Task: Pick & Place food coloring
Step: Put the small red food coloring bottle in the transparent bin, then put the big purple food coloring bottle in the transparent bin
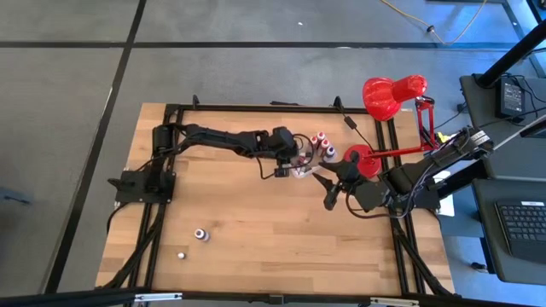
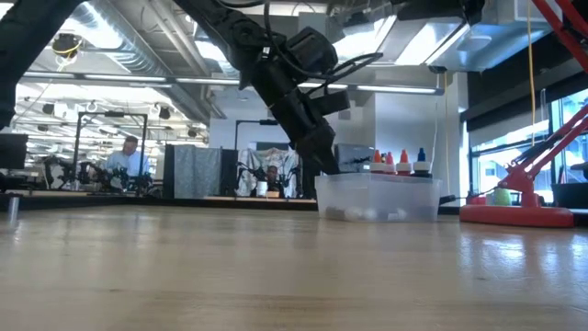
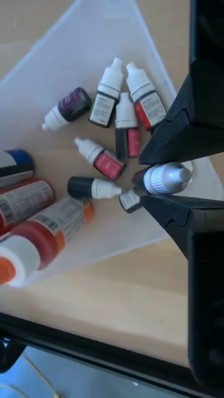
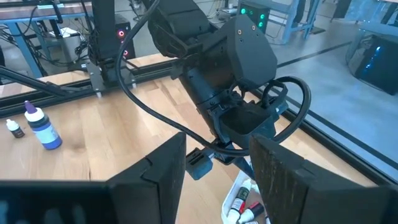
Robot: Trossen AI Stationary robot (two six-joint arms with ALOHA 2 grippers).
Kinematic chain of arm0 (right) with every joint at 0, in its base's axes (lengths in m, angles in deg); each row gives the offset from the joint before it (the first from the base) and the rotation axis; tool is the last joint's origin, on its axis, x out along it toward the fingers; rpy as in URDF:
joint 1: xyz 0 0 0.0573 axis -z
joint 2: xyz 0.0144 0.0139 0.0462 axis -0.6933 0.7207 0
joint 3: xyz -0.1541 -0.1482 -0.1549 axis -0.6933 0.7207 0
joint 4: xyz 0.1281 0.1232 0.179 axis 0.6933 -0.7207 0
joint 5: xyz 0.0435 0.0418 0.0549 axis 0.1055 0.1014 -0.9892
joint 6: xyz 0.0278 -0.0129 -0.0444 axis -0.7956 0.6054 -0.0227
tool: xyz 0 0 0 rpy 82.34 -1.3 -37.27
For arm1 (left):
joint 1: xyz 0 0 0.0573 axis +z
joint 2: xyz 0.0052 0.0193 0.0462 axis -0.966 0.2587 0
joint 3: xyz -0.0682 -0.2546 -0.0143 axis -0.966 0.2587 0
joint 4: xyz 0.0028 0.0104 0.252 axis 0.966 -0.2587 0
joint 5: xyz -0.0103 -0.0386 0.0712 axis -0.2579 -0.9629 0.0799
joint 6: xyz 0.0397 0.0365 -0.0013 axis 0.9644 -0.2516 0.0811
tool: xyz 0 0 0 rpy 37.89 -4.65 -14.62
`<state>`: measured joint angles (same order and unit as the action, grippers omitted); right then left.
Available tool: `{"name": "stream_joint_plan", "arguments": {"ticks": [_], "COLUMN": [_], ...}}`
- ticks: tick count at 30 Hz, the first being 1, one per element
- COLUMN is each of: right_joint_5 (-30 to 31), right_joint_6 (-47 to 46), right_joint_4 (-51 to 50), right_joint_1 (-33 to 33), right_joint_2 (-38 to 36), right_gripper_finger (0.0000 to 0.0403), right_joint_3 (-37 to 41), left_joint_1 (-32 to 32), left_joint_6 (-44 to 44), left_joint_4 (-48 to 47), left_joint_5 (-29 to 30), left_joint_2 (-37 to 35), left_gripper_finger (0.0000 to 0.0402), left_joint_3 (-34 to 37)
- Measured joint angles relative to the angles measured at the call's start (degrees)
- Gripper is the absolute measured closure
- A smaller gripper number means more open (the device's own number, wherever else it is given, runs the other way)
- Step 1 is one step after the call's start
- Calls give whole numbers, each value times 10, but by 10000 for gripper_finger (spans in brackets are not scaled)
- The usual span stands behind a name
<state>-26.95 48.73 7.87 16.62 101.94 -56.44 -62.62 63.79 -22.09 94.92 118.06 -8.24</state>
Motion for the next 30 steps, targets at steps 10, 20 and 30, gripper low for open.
{"name": "stream_joint_plan", "arguments": {"ticks": [10,20,30], "right_joint_5": [-2,-3,-3], "right_joint_6": [0,0,0], "right_joint_4": [0,0,0], "right_joint_1": [0,0,0], "right_joint_2": [0,0,0], "right_gripper_finger": [224,224,224], "right_joint_3": [0,0,0], "left_joint_1": [-10,-12,-20], "left_joint_6": [-31,-31,-35], "left_joint_4": [0,0,-64], "left_joint_5": [-2,19,26], "left_joint_2": [0,0,-99], "left_gripper_finger": [324,263,231], "left_joint_3": [0,0,0]}}
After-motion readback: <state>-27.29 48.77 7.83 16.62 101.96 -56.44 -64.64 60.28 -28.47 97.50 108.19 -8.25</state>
